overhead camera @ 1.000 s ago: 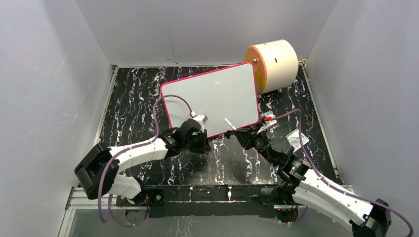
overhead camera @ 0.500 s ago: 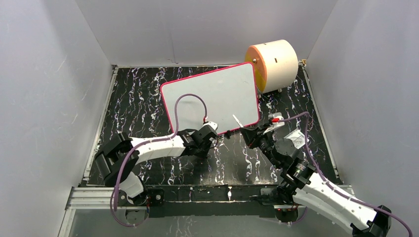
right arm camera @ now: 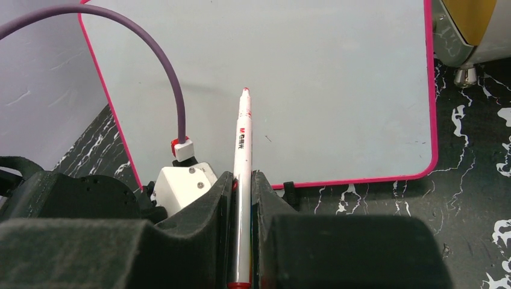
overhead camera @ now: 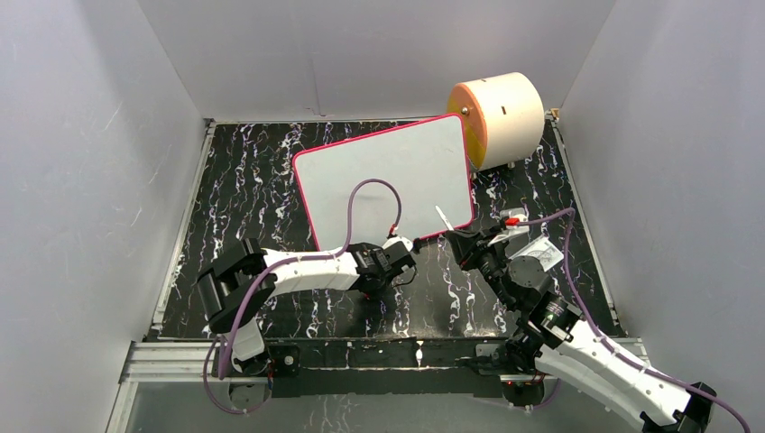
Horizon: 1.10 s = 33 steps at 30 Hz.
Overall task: Write a sentence on the whiteboard
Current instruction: Place the pen cap at the center of the board.
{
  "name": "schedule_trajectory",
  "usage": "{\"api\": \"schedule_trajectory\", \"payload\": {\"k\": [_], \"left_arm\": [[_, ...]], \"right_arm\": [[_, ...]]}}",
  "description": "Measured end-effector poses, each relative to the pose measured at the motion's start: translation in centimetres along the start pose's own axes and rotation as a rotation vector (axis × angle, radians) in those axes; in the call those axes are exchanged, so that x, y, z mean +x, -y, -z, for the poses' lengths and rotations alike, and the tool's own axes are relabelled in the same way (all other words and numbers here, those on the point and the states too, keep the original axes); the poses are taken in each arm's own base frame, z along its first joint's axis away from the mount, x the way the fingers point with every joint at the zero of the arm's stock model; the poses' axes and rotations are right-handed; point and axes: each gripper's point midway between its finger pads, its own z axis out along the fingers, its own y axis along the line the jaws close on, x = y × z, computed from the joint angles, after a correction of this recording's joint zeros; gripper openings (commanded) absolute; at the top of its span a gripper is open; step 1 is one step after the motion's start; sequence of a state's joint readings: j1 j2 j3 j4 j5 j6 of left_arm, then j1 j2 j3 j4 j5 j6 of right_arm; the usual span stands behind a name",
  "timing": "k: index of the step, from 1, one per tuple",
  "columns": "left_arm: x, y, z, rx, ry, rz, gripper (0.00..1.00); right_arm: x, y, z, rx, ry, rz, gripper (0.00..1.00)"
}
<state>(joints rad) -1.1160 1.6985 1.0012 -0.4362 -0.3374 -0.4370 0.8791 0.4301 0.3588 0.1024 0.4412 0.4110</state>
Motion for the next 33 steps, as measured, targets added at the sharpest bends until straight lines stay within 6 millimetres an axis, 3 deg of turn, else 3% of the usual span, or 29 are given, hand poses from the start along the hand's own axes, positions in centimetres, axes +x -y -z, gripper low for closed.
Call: {"api": "schedule_trajectory", "payload": {"k": [22, 29, 33], "left_arm": [[0.0, -0.1, 0.1, -0.025, -0.003, -0.023, 0.27], [-0.2, 0.1, 0.4, -0.016, 0.005, -0.005, 0.39], [-1.2, 0.0, 1.8, 0.002, 0.047, 0.015, 0.56]], "right_arm": [[0.3, 0.6, 0.3, 0.02, -0.013, 0.023, 0.0], [0.2, 0.9, 0.4, 0.034, -0.015, 0.037, 0.0], [-0.8, 0.6, 0.5, 0.034, 0.0, 0.046, 0.0]]}}
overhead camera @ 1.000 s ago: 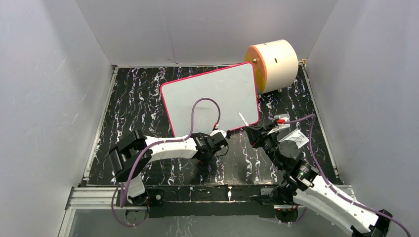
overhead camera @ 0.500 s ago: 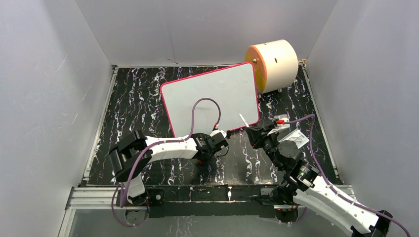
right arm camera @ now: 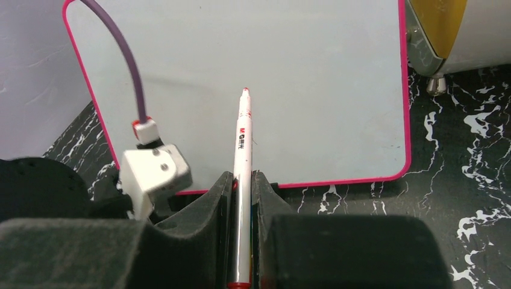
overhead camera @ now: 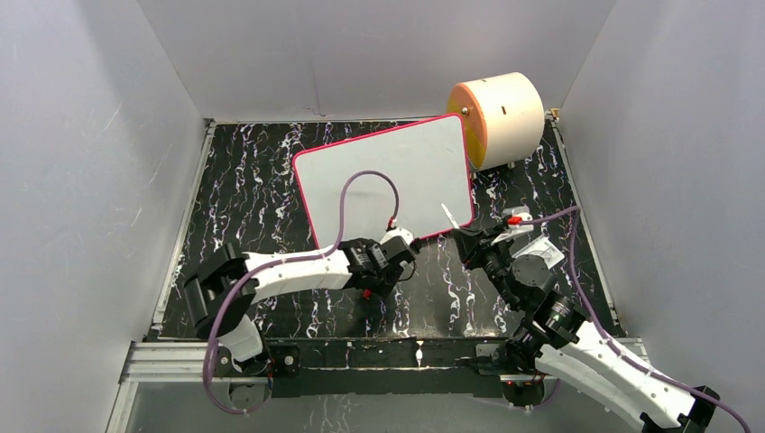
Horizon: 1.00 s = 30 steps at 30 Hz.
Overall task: Write a sentence on the whiteboard
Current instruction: Place the pen cap at the center of the board, then write a sentence on the whiteboard.
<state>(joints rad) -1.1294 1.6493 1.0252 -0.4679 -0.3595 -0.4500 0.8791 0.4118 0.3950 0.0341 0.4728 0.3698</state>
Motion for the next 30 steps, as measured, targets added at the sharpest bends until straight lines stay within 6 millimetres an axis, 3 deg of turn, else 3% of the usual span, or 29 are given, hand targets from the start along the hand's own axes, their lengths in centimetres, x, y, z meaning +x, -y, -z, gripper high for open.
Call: {"api": "schedule_trajectory", "payload": {"k": [7, 13, 21, 30], "left_arm": [[-5.4, -0.3, 5.2, 0.056, 0.192, 0.085, 0.76], [-8.1, -1.9, 8.0, 0.062, 0.291, 0.14, 0.81], [-10.0, -7.0, 9.7, 0.023, 0.36, 0.238, 0.83], [-11.7, -13.3, 12.3, 0.008, 0.472, 0.385, 0.84]], "right_arm": [[-2.5, 0.0, 0.4, 0.017, 0.033, 0.039, 0.0], [-5.0, -0.2, 0.7, 0.039, 0.058, 0.07, 0.0], [-7.1, -0.3, 0.9, 0.067, 0.061, 0.102, 0.0], [-6.7, -0.4, -0.5, 0.111, -0.015, 0.147, 0.0]]}}
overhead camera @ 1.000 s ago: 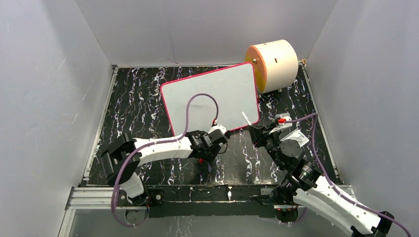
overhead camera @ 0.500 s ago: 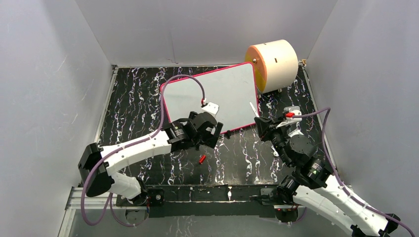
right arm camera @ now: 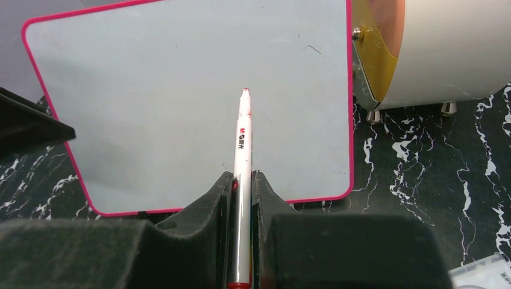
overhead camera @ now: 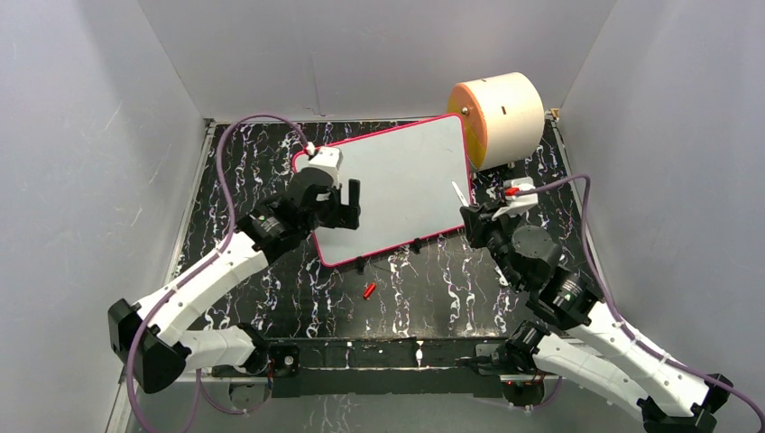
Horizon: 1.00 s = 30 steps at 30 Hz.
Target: Write a sentence on the whiteboard
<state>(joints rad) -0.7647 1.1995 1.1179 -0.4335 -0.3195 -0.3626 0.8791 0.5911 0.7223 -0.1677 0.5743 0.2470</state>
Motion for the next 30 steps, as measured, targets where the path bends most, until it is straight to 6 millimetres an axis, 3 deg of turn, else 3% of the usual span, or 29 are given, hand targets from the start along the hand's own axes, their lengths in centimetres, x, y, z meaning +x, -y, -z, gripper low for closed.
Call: {"api": "schedule_trajectory", "payload": {"k": [9, 18, 25, 30], "left_arm": [[-3.5, -3.9, 0.1, 0.045, 0.073, 0.135, 0.83], [-7.5, -9.3, 0.8, 0.107, 0.171, 0.278, 0.81], [-10.0, -10.6, 1.8, 0.189, 0.236, 0.288, 0.74], [-11.2, -11.9, 0.3, 0.285, 0.236, 0.308, 0.7]], "right_arm": [[0.6, -0.9, -1.8, 0.007, -0.068, 0.06, 0.0], [1.4, -2.3, -3.0, -0.038, -0.12, 0.115, 0.0], [2.1, -3.0, -3.3, -0.077, -0.143, 0.142, 0.0], [2.5, -3.8, -3.6, -0.114, -0.159, 0.16, 0.0]]}}
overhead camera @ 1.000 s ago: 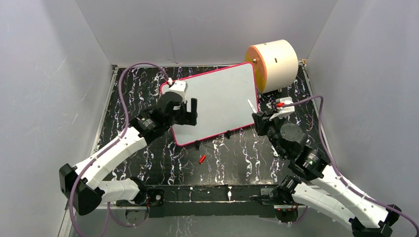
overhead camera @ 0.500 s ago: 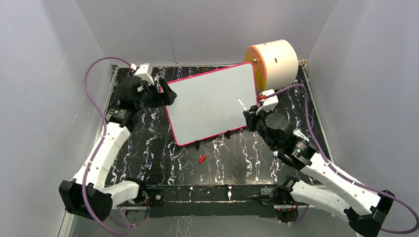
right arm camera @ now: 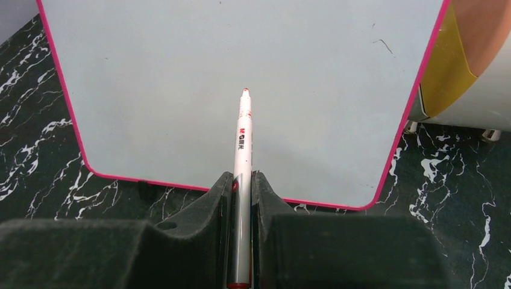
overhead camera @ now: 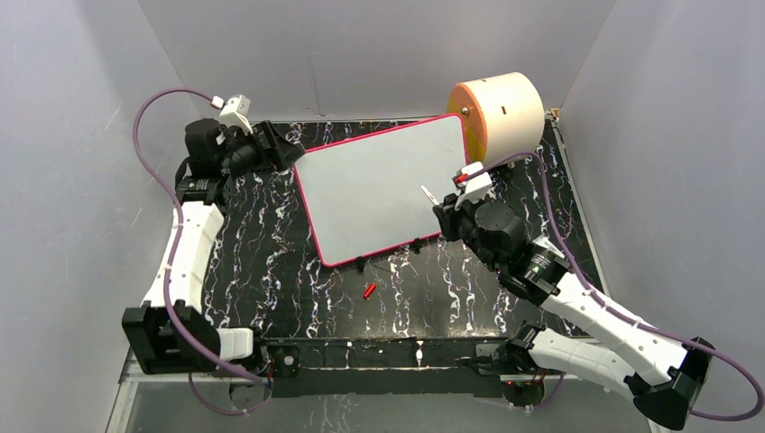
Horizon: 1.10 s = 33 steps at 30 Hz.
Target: Write a sentence on the whiteboard
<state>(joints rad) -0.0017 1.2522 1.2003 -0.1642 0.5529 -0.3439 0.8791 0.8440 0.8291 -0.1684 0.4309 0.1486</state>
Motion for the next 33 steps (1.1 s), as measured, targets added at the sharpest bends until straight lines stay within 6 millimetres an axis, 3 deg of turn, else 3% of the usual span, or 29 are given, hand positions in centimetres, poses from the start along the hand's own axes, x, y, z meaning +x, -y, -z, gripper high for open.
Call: {"api": "schedule_trajectory", "payload": {"k": [8, 18, 26, 33], "left_arm": [[0.0, -2.9, -1.7, 0.16, -0.049, 0.096, 0.68], [0.2, -1.1, -3.2, 0.432, -0.103, 0.14, 0.6], [0.8, -0.9, -4.0, 0.504, -0.135, 0.175, 0.49], [1.5, 0.7, -4.2, 0.557, -0.164, 0.159, 0.42]], "right_arm": [[0.1, -0.8, -0.2, -0.044, -0.004, 0.019, 0.0], [0.4, -1.2, -0.5, -0.062, -0.018, 0.03, 0.0], [0.9, -1.4, -0.9, -0.071, -0.036, 0.038, 0.0], [0.8, -1.5, -0.9, -0.075, -0.032, 0.037, 0.0]]}}
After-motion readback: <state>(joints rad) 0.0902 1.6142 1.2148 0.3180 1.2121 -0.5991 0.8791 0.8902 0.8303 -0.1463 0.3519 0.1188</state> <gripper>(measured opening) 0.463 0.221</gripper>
